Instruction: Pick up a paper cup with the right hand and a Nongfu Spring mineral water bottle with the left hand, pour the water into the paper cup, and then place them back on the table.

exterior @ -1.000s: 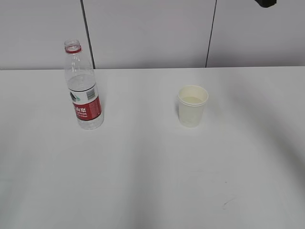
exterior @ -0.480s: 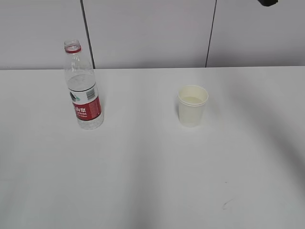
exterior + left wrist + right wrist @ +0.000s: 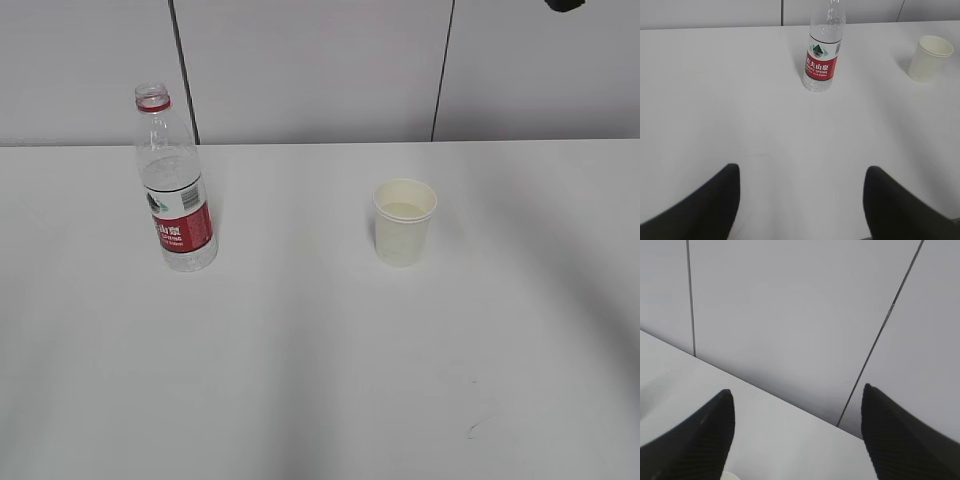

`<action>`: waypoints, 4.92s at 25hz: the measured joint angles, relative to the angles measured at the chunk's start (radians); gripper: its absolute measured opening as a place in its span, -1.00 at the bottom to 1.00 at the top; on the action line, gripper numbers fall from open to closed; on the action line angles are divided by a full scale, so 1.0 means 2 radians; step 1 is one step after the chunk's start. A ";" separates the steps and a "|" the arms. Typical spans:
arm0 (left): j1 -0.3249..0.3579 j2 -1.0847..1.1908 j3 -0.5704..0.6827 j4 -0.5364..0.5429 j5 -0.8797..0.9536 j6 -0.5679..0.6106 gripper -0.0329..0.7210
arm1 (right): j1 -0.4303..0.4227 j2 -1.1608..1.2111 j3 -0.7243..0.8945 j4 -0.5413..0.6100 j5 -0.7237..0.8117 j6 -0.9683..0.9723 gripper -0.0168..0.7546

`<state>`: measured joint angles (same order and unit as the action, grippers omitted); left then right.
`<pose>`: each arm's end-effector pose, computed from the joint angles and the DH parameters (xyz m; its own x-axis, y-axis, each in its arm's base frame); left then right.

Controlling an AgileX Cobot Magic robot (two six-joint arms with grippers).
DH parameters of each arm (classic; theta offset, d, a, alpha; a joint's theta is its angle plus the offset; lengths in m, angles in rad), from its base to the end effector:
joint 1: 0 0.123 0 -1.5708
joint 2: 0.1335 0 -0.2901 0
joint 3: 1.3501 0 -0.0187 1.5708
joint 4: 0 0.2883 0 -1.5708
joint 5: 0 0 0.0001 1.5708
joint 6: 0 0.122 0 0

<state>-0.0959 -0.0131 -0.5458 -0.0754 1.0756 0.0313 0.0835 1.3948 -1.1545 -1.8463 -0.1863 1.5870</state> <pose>0.0407 -0.0120 0.2957 -0.4141 0.0352 -0.9095 0.1537 0.9876 -0.0317 0.3899 0.0544 0.3630 -0.1284 -0.2683 -0.9547 -0.2999 0.9281 -0.2205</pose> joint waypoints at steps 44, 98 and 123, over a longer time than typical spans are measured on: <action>0.000 0.000 0.000 -0.001 0.000 0.000 0.32 | 0.007 -0.185 0.044 0.916 0.586 -0.766 0.55; 0.000 0.000 0.000 -0.003 0.000 0.000 0.32 | 0.007 -0.707 0.364 0.894 0.629 -0.793 0.55; 0.000 0.000 0.000 -0.003 0.000 0.000 0.32 | 0.007 -0.707 0.368 0.928 0.624 -0.828 0.55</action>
<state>-0.0959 -0.0131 -0.5458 -0.0816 1.0756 0.0310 0.0967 -0.0200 -0.4188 0.0088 1.0612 -0.0683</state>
